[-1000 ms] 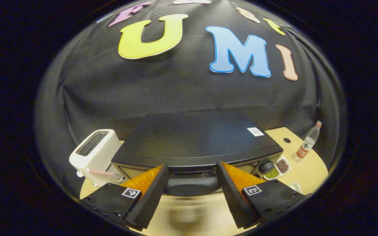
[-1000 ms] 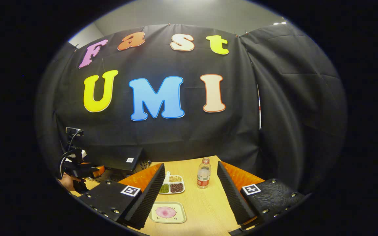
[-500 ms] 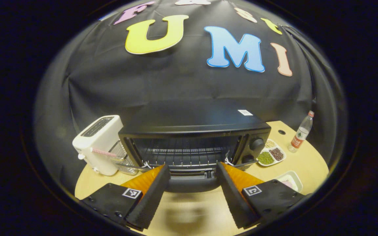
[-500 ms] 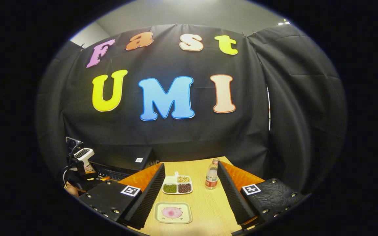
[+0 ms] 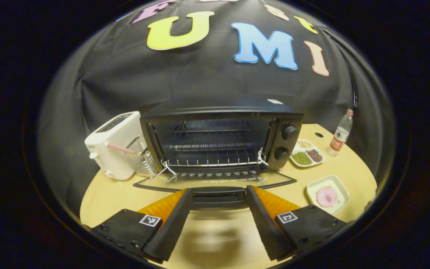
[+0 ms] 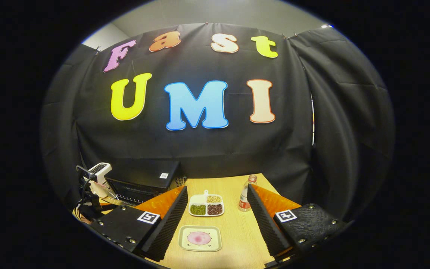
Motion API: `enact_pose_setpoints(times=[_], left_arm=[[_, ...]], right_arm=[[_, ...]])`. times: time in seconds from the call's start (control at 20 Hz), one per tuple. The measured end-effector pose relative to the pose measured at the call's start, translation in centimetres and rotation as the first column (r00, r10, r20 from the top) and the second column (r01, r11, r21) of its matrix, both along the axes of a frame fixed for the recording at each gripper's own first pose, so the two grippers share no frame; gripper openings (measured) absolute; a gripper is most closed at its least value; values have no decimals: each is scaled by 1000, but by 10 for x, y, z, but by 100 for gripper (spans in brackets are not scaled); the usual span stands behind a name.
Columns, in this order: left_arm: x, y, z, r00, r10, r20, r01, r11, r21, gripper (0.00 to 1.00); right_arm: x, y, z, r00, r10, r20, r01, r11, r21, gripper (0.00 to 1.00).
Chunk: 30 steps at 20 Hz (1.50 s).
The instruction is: Open the electric oven with the left hand, put the food in, and close the electric oven.
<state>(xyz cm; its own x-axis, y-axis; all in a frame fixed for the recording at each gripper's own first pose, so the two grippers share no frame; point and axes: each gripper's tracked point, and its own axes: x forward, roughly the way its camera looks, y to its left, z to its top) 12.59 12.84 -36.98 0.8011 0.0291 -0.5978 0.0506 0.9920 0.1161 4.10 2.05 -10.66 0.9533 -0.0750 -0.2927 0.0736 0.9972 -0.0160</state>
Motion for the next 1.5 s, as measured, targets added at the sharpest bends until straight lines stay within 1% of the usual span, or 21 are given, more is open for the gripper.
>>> enact_pose_setpoints(times=[0.1,0.2,0.25,0.4,0.5,0.6,0.65,0.7,0.75,0.8,0.85,0.9,0.95,1.0,1.05,1.1,1.15,1.25,1.35,1.4,1.5], left_arm=[[-12,7,-14,999,20,-38,-21,1000,-13,97],[-14,13,-7,1000,24,-11,-24,1000,-2,100],[-16,15,2,1000,19,5,-19,1000,10,97],[-15,8,50,995,0,104,0,1000,8,100],[-15,-4,91,982,-12,188,14,1000,-6,97],[-18,-20,138,959,-24,281,34,999,-32,97],[-22,-25,162,945,-31,327,45,998,-37,89],[-26,-30,185,929,-35,368,52,998,-38,89],[-31,-35,205,914,-37,404,62,997,-48,95],[-38,-41,224,900,-35,434,70,995,-65,100],[-45,-43,239,888,-30,459,75,994,-80,100],[-52,-42,253,878,-19,478,72,993,-93,100],[-58,-40,265,869,-11,495,71,992,-104,95],[-64,-37,276,862,-3,507,67,992,-107,95],[-69,-32,284,856,2,517,60,993,-103,100],[-73,-26,289,852,7,524,50,994,-95,89],[-75,-20,292,848,10,529,41,996,-84,89],[-81,-10,292,849,15,529,22,998,-63,100],[-87,-1,288,855,25,517,3,999,-52,100],[-90,4,287,859,33,511,-8,999,-50,96],[-93,11,283,864,50,500,-25,998,-57,100]], right_arm=[[-1,3,-5,1000,6,-15,-6,1000,3,97],[0,4,-10,999,12,-31,-12,1000,0,97],[1,5,-14,999,17,-45,-17,1000,4,97],[7,7,-43,988,53,-147,-47,998,41,97],[14,6,-77,959,90,-267,-72,995,75,96],[17,6,-112,908,141,-395,-81,983,166,97],[13,4,-131,873,161,-460,-74,977,202,97],[13,4,-149,832,186,-523,-70,970,234,97],[14,2,-169,790,197,-581,-57,966,251,97],[15,-2,-190,744,204,-637,-46,966,256,97],[12,-8,-211,688,203,-697,-30,967,252,97],[11,-11,-227,645,203,-737,-14,967,254,95],[10,-13,-240,599,196,-777,7,968,250,95],[12,-15,-254,558,195,-807,22,968,249,95],[11,-15,-266,517,180,-837,43,971,236,96],[12,-18,-278,482,165,-860,59,974,220,96],[15,-20,-291,456,151,-877,70,976,205,96],[18,-27,-311,417,120,-901,83,982,169,96],[22,-33,-324,398,86,-913,68,990,123,96],[24,-37,-330,388,67,-919,51,994,94,96],[24,-36,-337,371,52,-927,39,997,71,96]])
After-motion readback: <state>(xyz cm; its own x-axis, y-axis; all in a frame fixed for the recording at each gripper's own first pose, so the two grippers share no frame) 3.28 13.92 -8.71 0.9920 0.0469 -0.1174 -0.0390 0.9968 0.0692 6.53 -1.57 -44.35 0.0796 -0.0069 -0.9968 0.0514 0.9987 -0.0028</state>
